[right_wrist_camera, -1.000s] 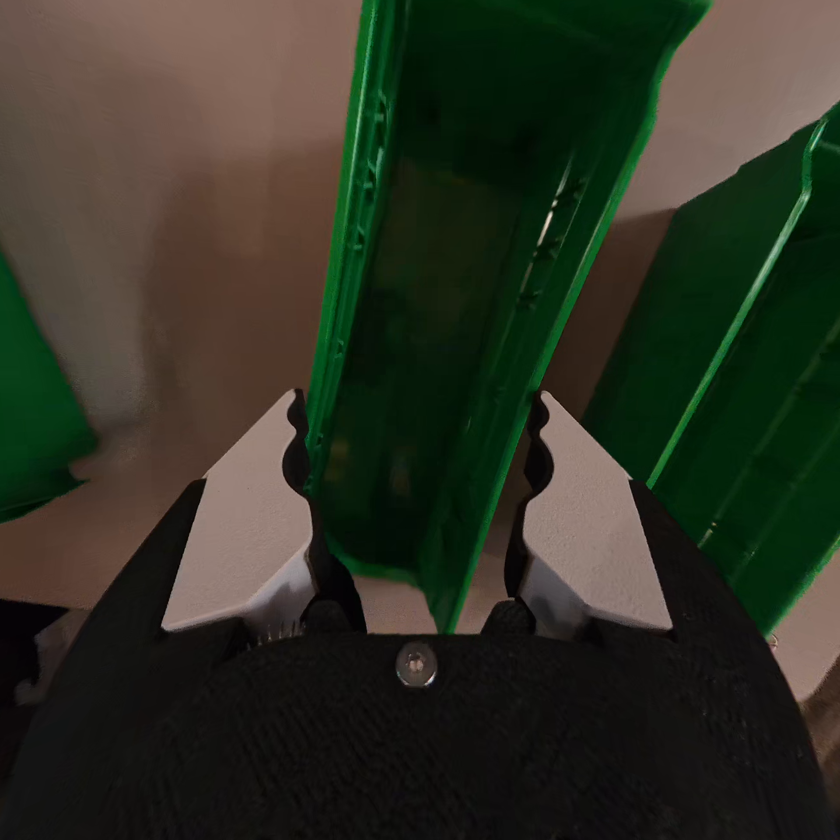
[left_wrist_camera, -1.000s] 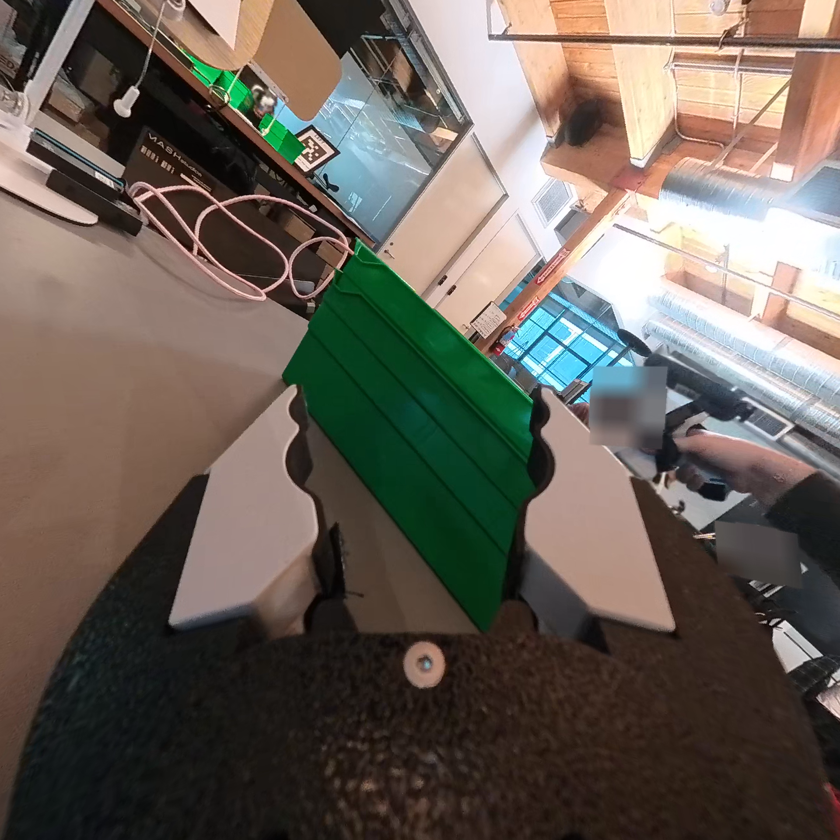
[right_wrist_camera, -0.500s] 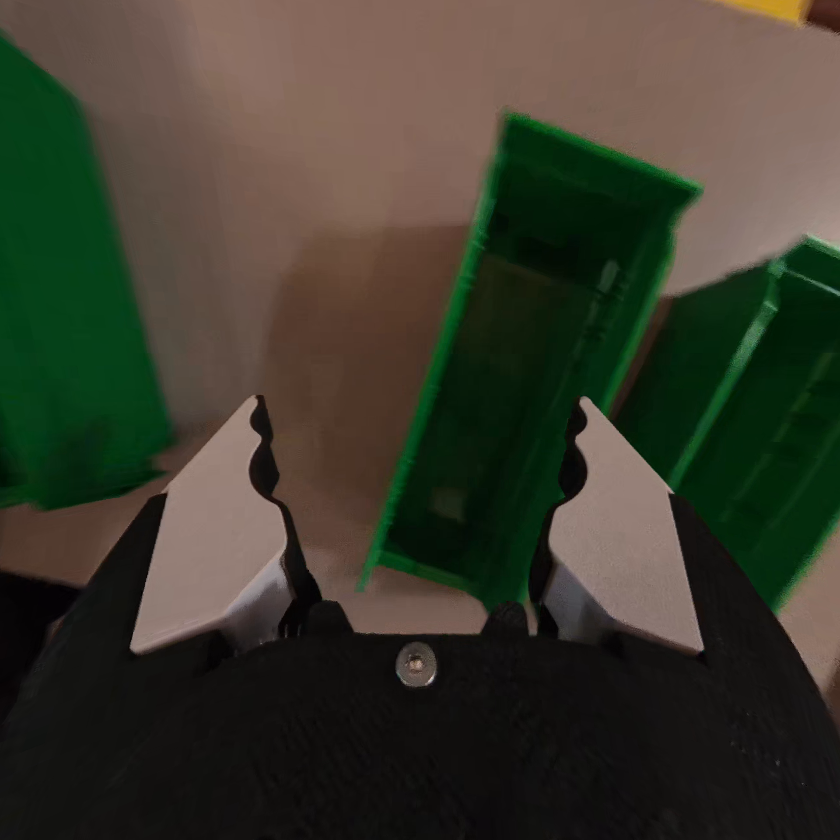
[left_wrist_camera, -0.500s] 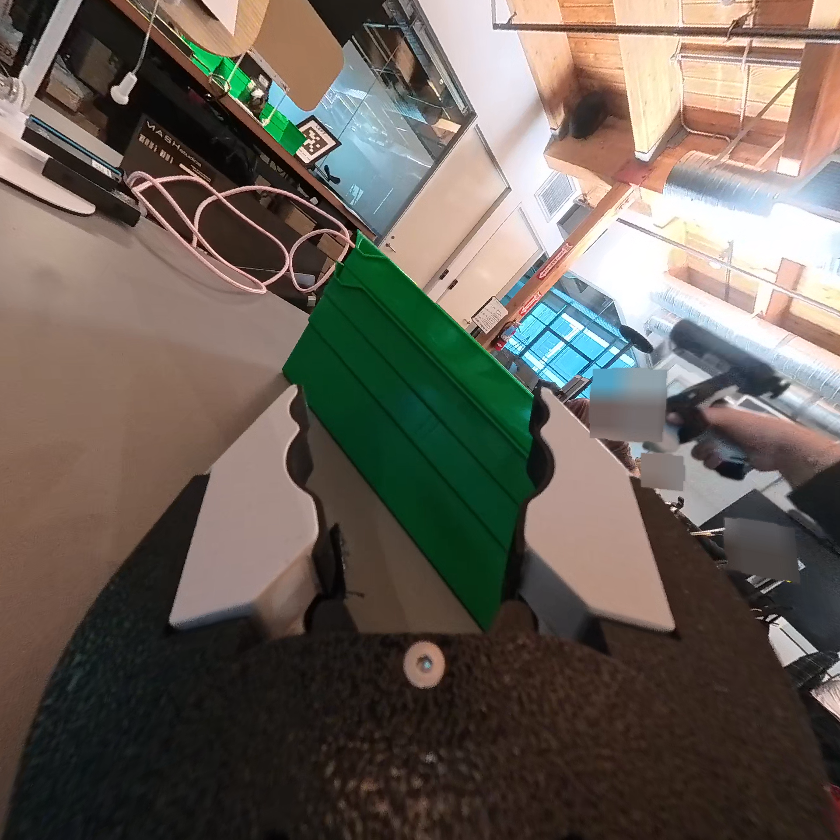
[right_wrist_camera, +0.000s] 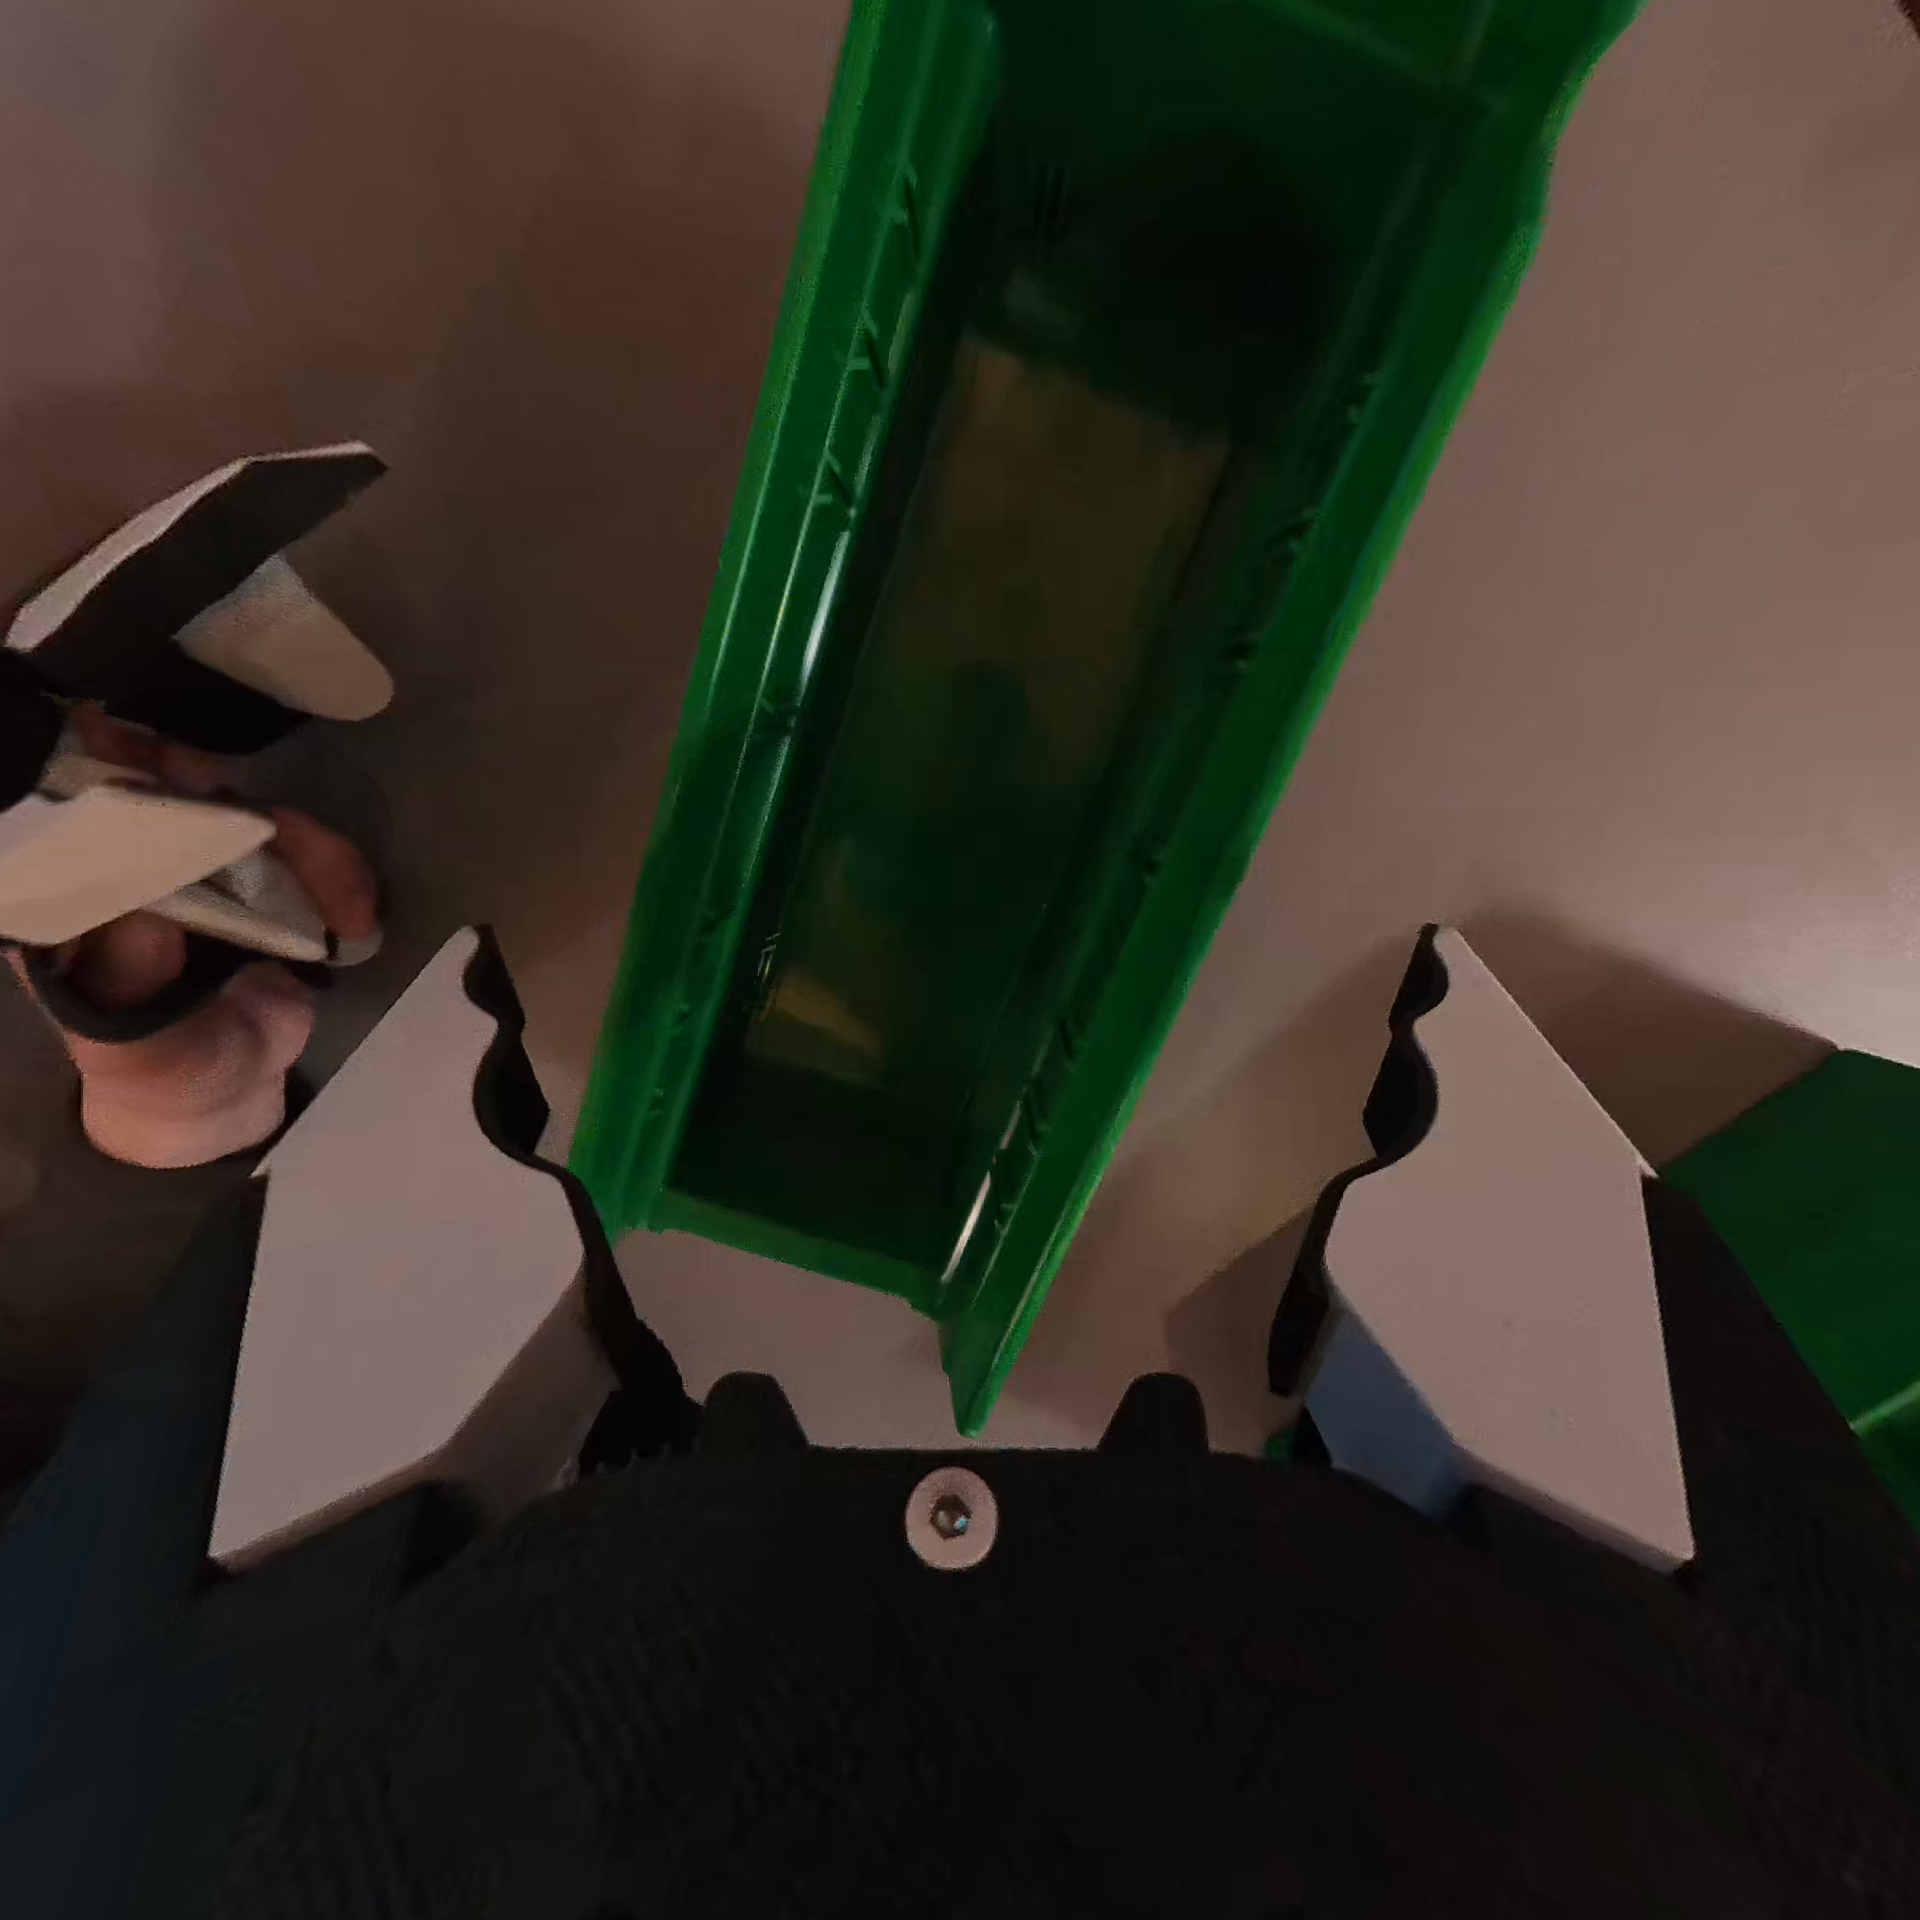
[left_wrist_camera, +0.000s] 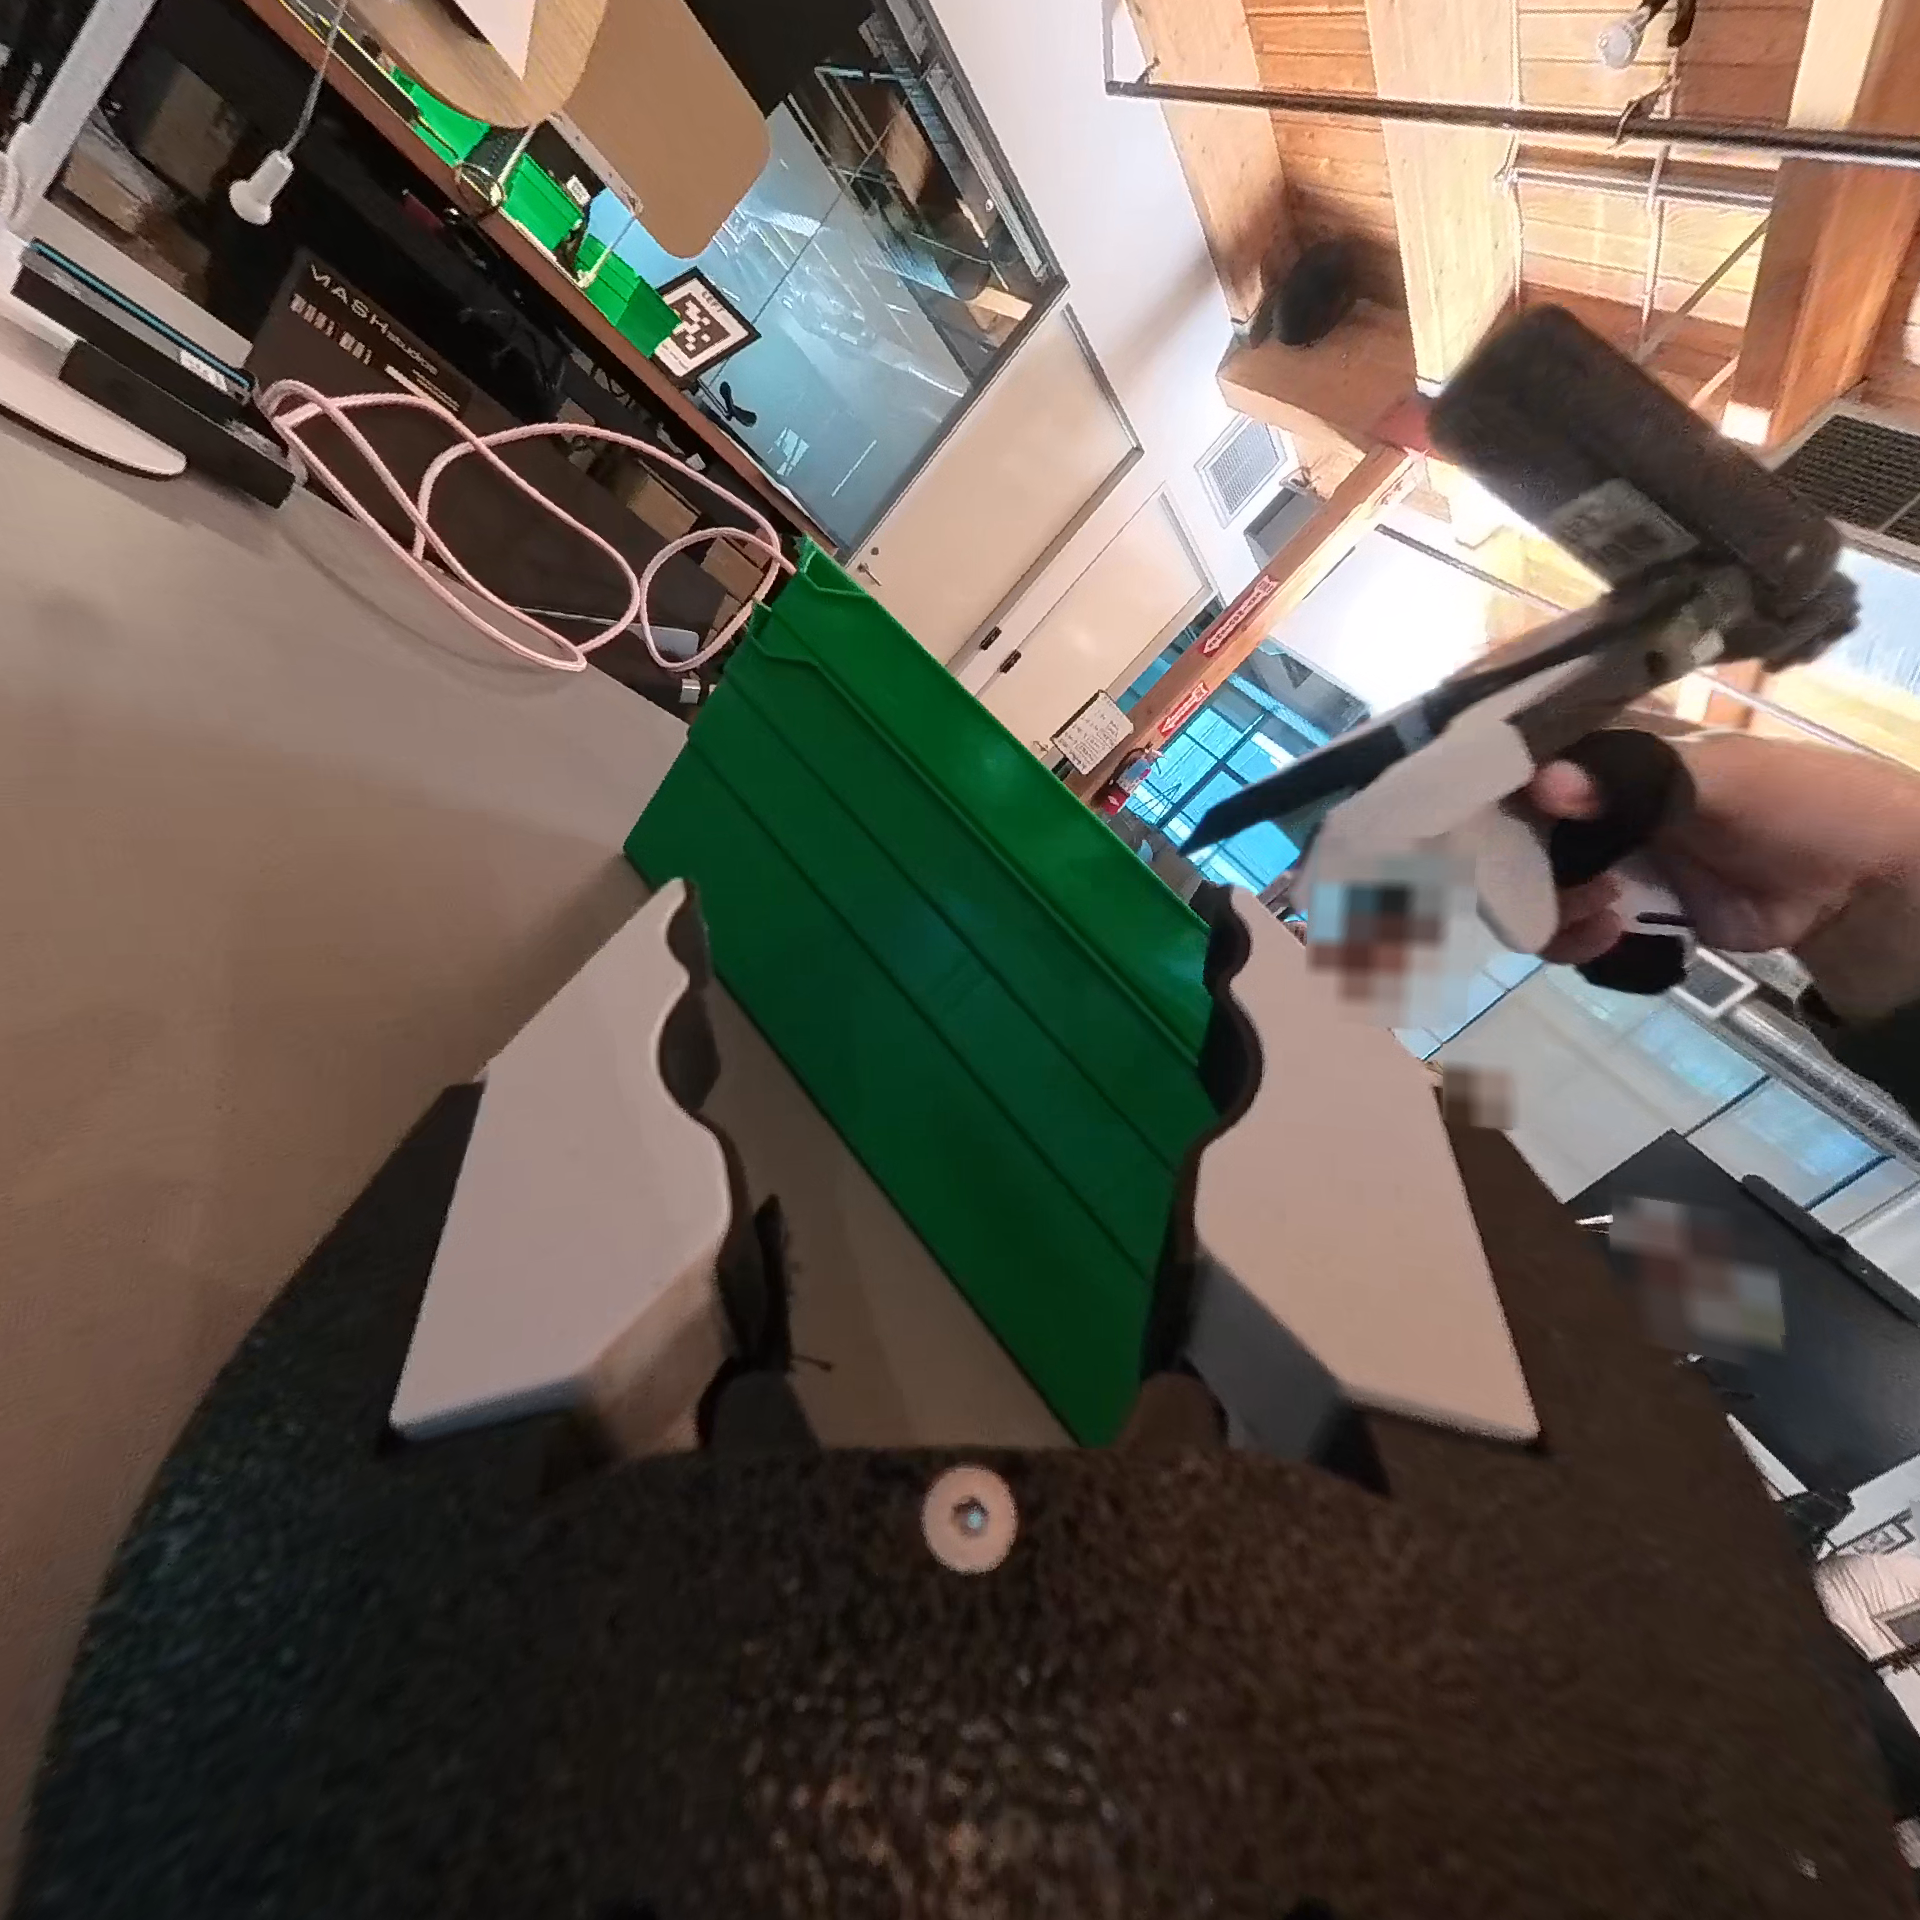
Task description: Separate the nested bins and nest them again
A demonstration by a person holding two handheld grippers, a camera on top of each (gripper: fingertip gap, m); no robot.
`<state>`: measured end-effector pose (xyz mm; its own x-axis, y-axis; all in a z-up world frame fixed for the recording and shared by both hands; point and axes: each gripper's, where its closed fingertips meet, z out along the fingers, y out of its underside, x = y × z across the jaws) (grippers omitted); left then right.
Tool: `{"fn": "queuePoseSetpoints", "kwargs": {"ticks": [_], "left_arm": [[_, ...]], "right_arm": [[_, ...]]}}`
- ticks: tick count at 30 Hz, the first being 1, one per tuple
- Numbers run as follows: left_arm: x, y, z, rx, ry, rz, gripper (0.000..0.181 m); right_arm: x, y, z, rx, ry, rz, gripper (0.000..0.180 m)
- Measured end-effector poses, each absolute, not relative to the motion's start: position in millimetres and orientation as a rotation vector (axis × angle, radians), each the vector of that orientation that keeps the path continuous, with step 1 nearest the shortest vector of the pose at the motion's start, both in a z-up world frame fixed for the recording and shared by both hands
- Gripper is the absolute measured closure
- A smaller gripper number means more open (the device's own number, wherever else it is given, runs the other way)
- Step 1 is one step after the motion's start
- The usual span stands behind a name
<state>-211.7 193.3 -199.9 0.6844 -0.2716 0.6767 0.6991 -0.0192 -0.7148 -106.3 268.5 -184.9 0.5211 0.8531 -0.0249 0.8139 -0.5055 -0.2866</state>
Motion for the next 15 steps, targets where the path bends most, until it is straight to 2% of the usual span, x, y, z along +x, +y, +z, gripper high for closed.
{"fn": "queuePoseSetpoints", "kwargs": {"ticks": [5,11,15], "left_arm": [[-212,193,-197,-1.372,-0.386,-0.812,0.09],[-233,188,-197,-1.337,-0.474,-0.731,0.084],[-238,186,-198,-1.324,-0.502,-0.723,0.084]], "right_arm": [[-111,270,-204,-2.617,-1.433,0.139,0.033],[-118,268,-203,-2.666,-1.39,0.083,0.075],[-132,264,-195,-2.652,-1.39,0.148,0.082]]}}
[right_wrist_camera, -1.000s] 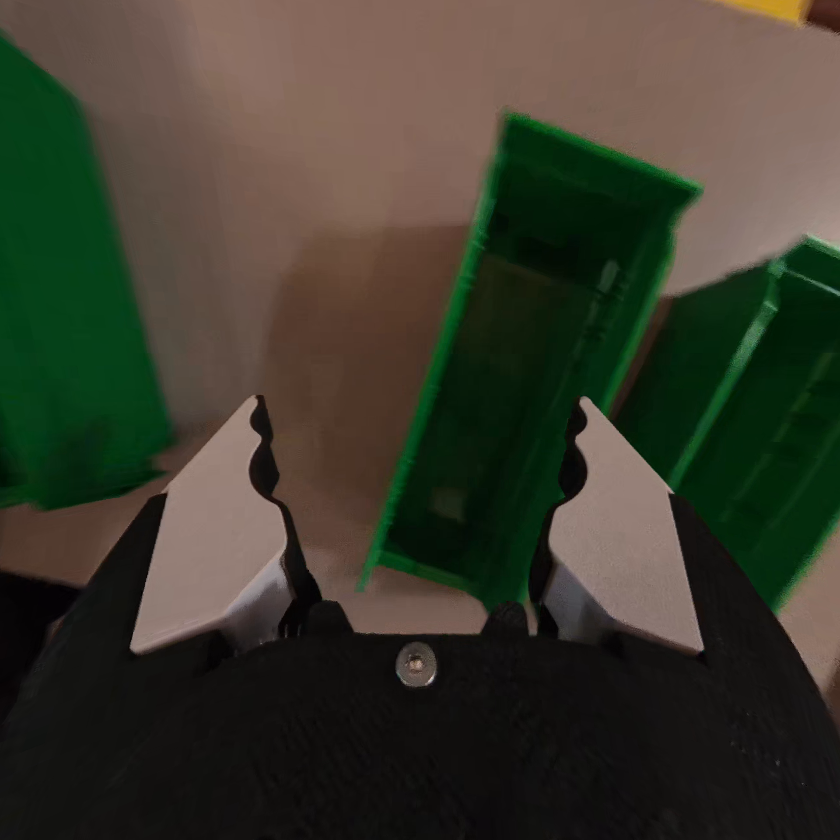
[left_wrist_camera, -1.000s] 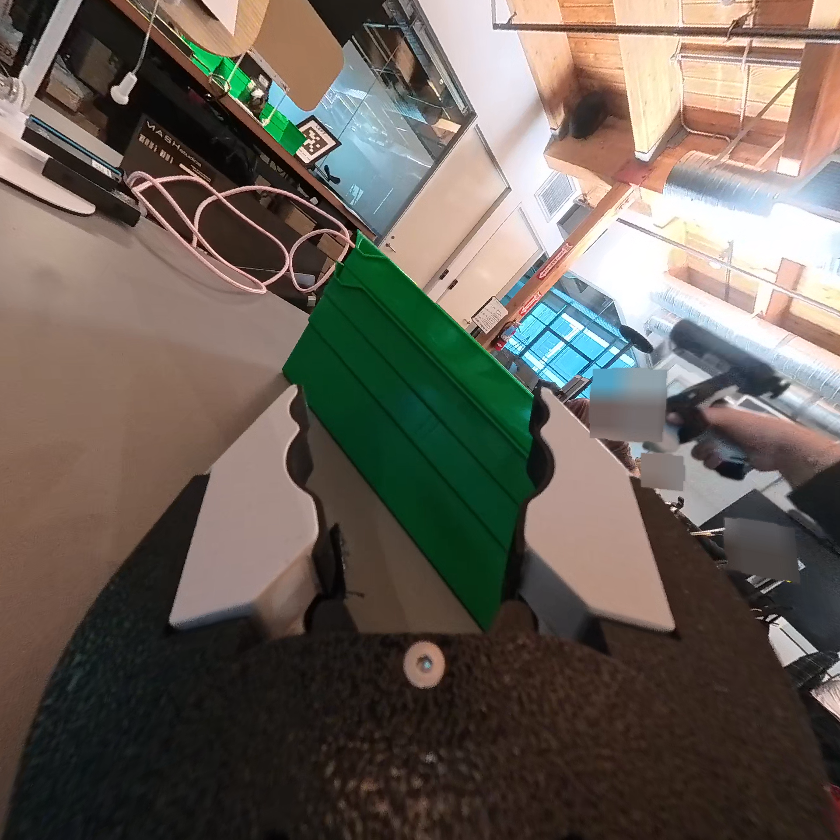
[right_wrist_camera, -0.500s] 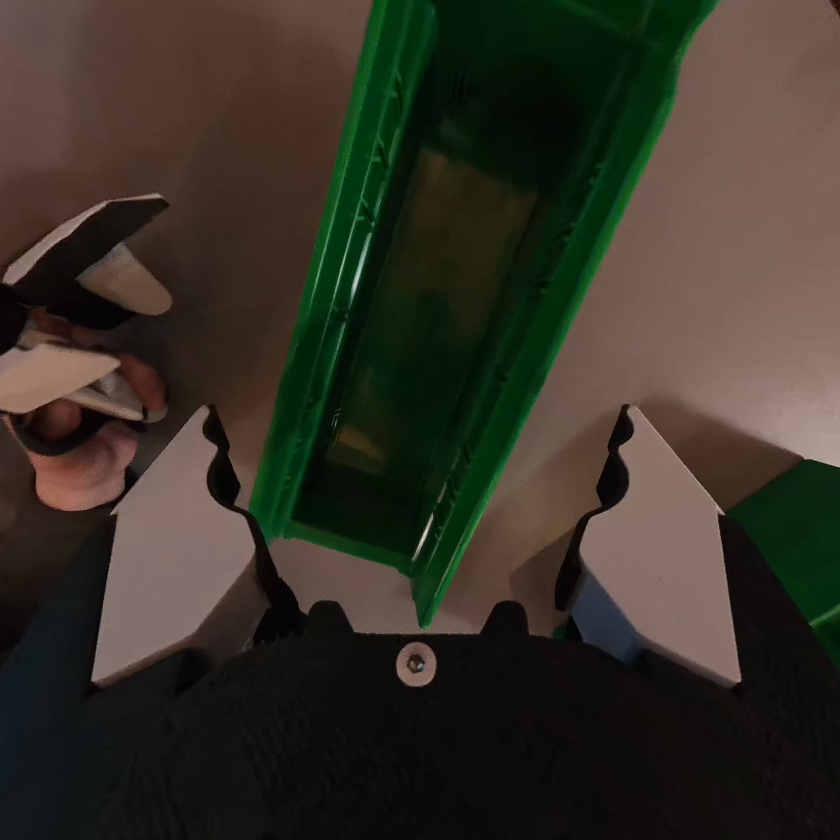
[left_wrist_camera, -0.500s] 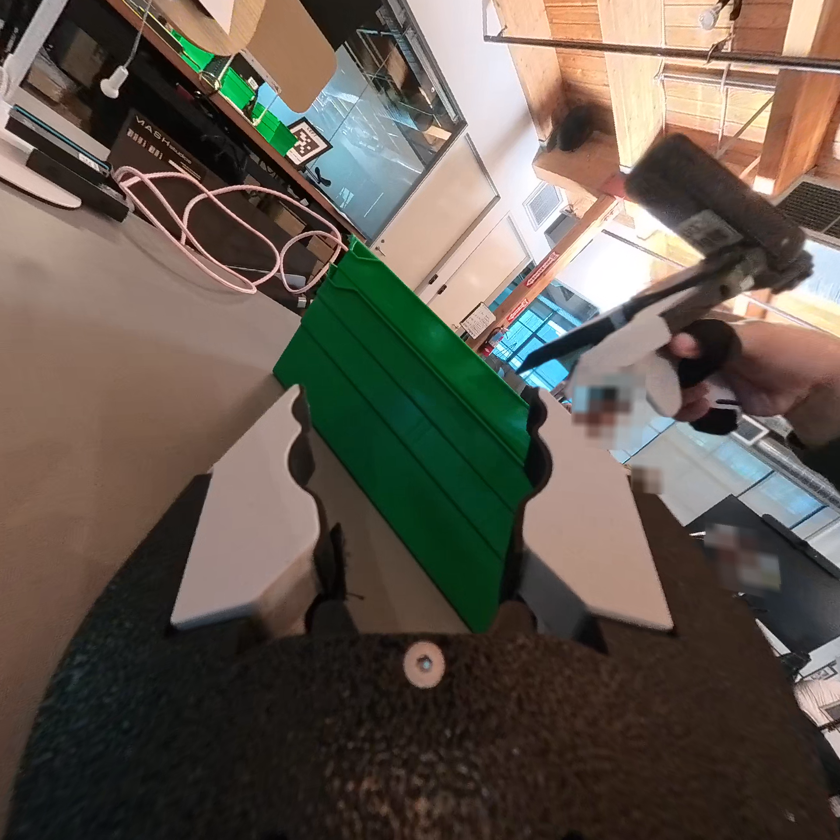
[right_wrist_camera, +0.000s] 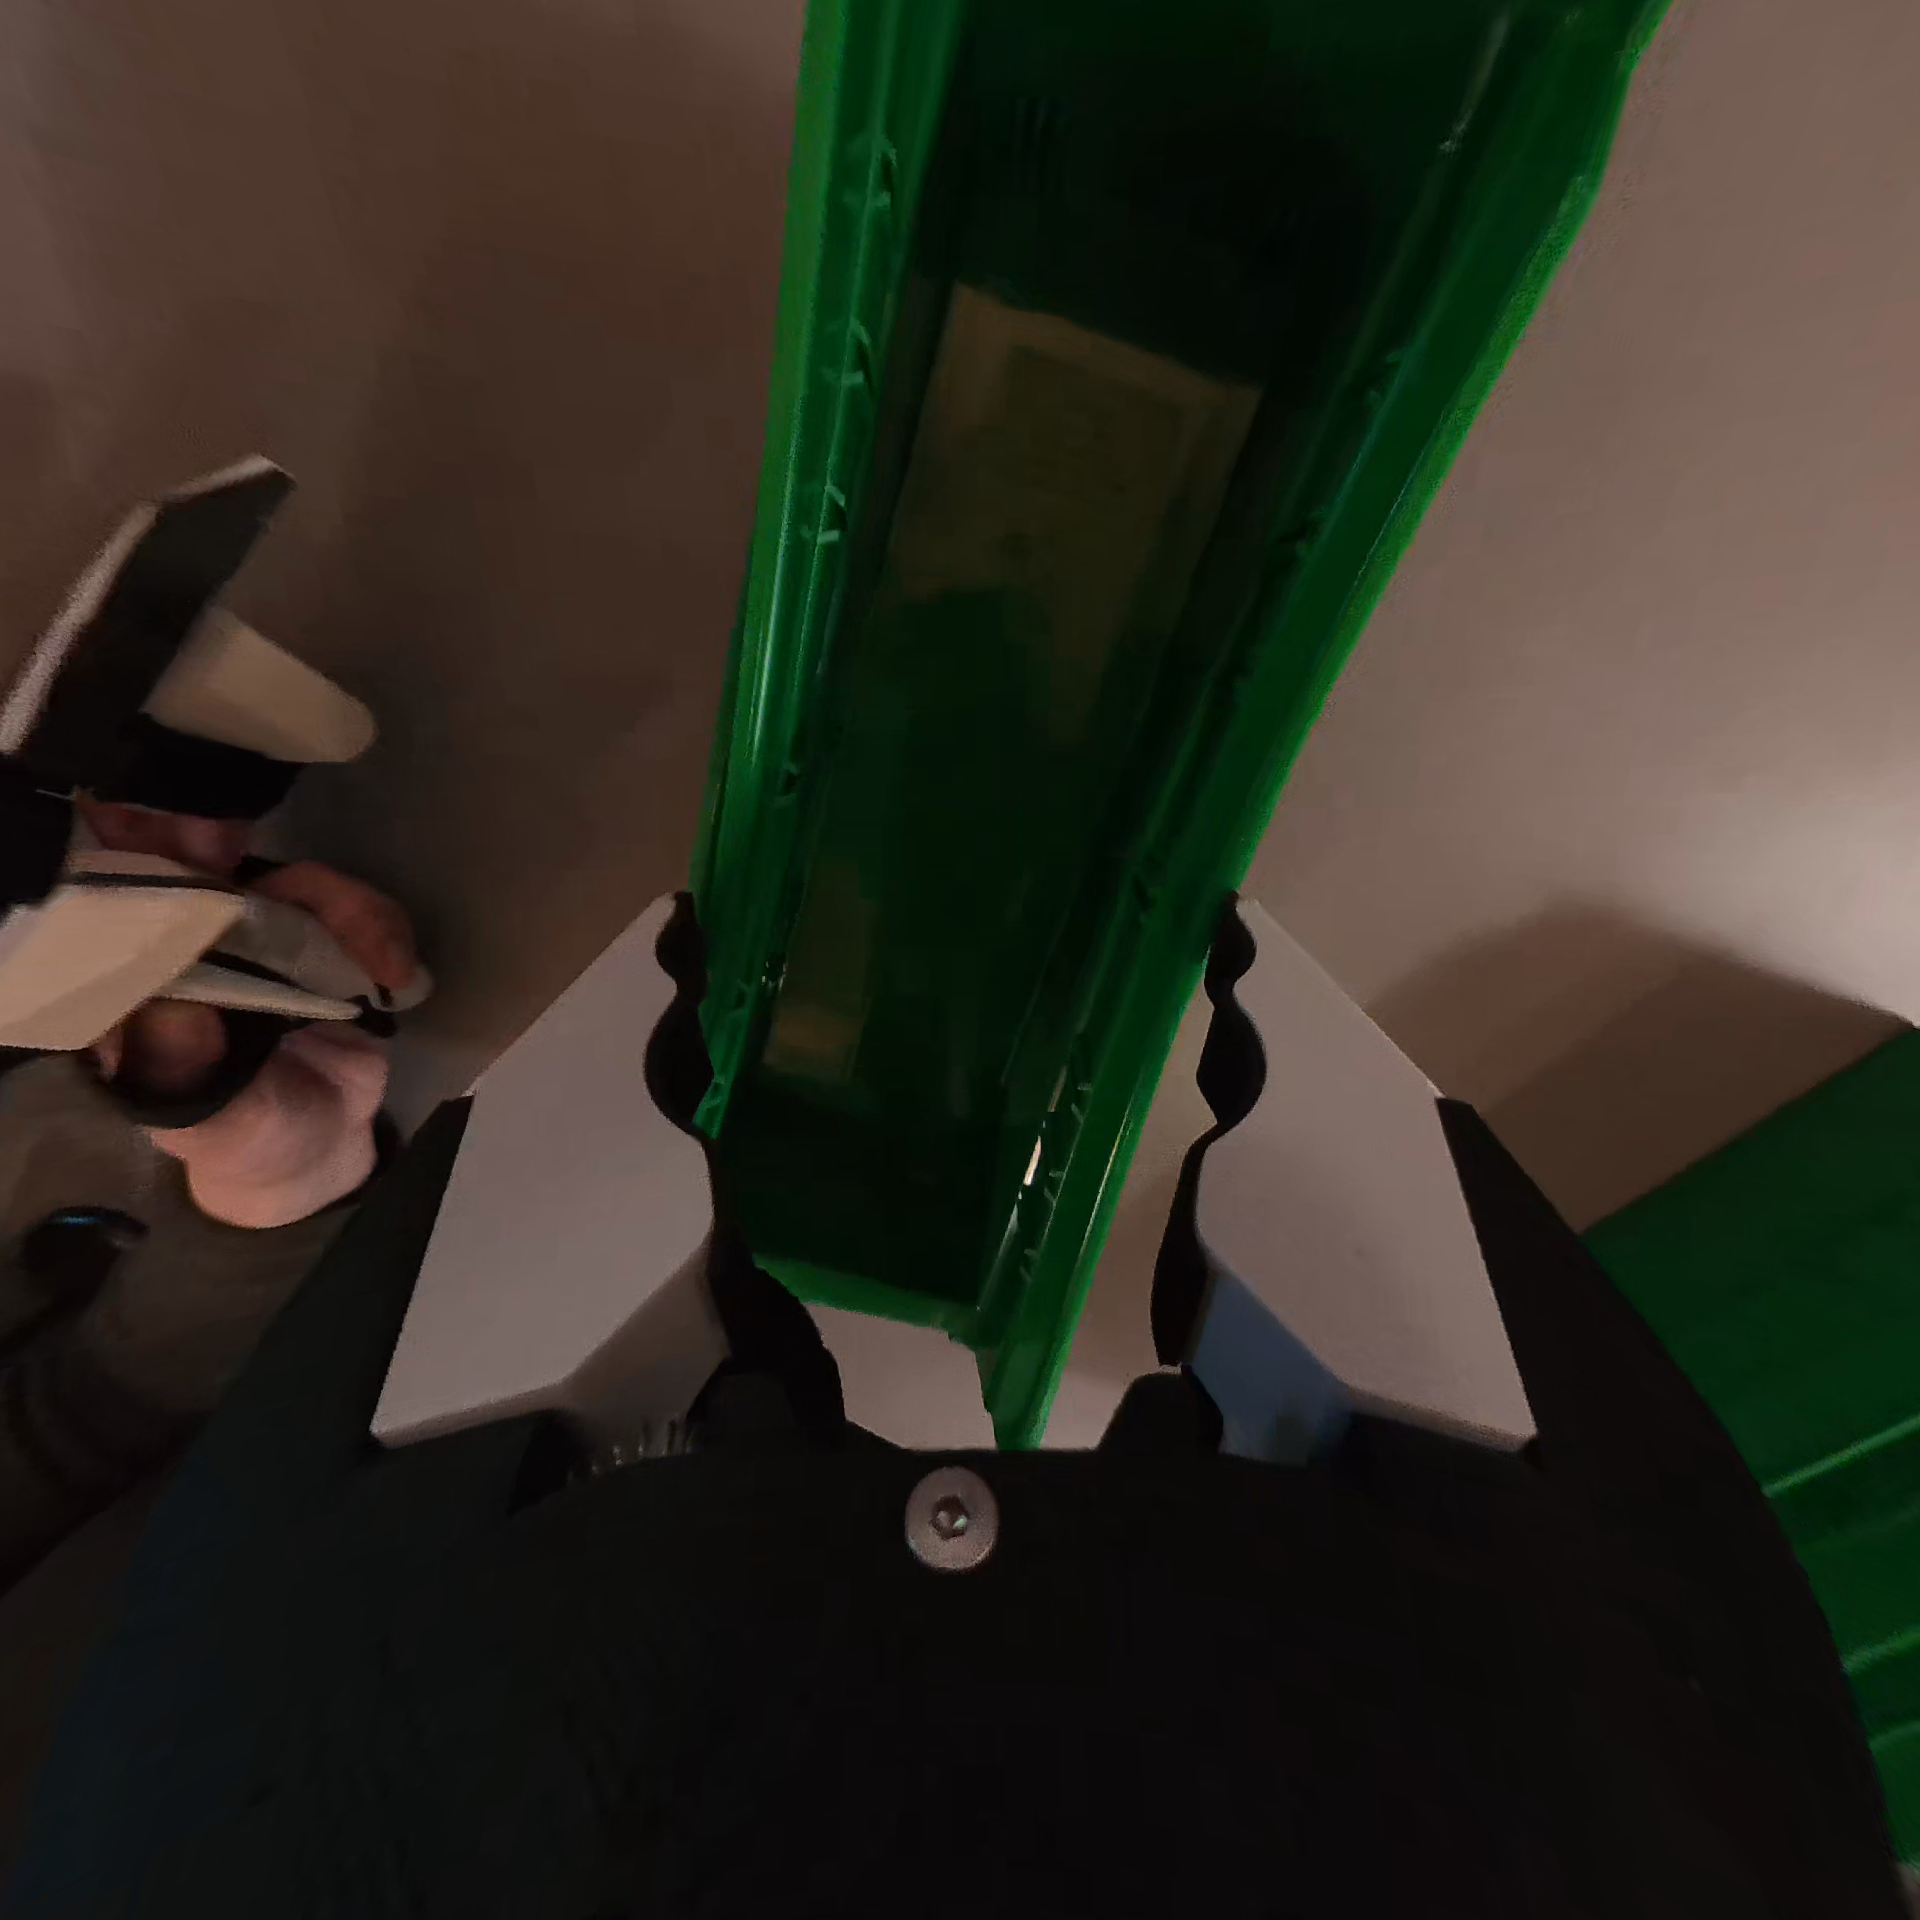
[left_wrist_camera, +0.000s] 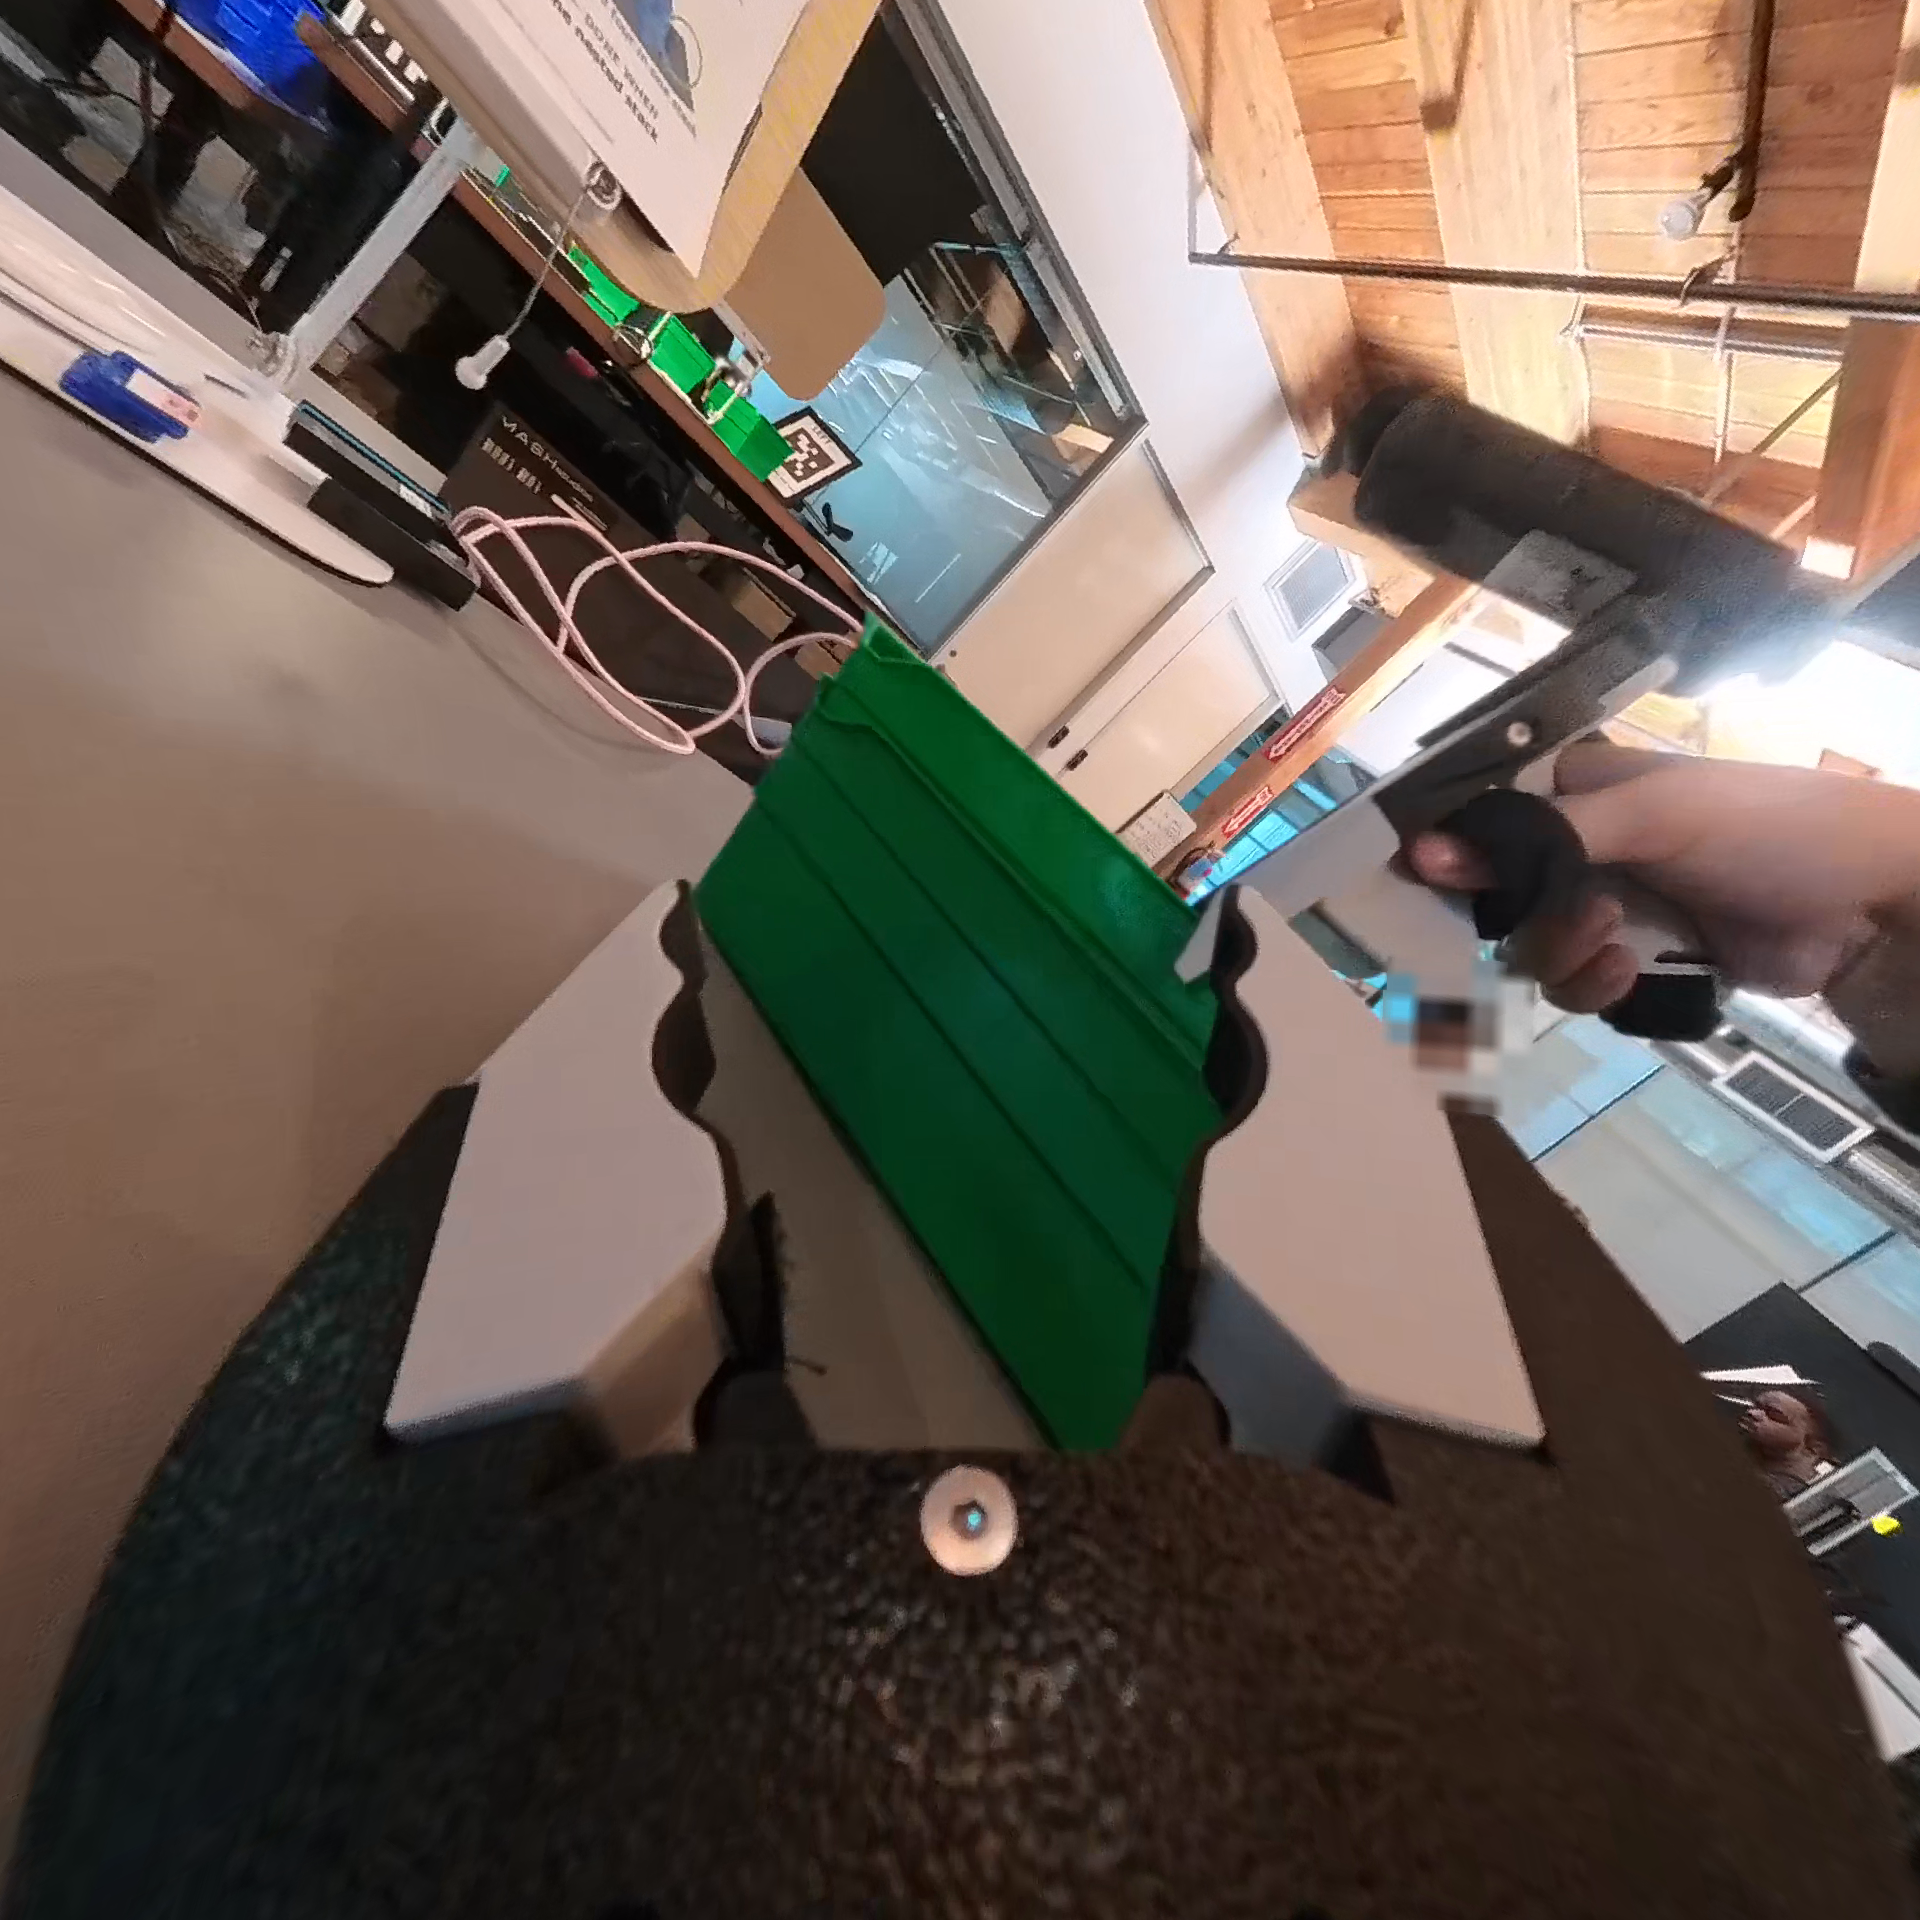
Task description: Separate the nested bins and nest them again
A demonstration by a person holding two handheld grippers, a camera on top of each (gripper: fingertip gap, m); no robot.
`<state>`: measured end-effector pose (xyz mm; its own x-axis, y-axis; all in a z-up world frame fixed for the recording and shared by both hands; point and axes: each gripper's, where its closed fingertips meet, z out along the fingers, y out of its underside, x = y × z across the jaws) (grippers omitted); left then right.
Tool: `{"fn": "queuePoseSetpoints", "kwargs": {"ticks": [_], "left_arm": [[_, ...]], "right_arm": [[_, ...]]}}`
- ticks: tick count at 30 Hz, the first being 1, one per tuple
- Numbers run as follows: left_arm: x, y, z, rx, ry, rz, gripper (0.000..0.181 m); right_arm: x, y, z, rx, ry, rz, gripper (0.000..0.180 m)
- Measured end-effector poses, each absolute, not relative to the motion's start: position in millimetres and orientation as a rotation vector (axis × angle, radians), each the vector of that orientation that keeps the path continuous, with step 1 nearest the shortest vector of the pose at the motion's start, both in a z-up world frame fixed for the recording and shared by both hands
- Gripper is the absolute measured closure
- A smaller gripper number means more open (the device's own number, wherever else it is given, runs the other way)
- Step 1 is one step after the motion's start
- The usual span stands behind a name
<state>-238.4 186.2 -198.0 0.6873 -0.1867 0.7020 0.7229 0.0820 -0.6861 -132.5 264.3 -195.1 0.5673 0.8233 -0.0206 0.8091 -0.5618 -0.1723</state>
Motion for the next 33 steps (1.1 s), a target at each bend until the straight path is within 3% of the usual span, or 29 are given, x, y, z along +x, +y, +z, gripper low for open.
{"fn": "queuePoseSetpoints", "kwargs": {"ticks": [16,22,28,33], "left_arm": [[-241,186,-200,-1.326,-0.52,-0.721,0.085],[-241,186,-199,-1.317,-0.518,-0.732,0.084],[-238,187,-198,-1.315,-0.507,-0.76,0.091],[-238,187,-198,-1.314,-0.505,-0.758,0.093]], "right_arm": [[-165,266,-163,-2.494,-1.422,0.128,0.084],[-162,268,-122,-2.457,-1.388,0.239,0.083],[-121,296,-64,-2.428,-1.19,0.359,0.082],[-52,333,-72,-2.49,-0.994,0.253,0.082]]}}
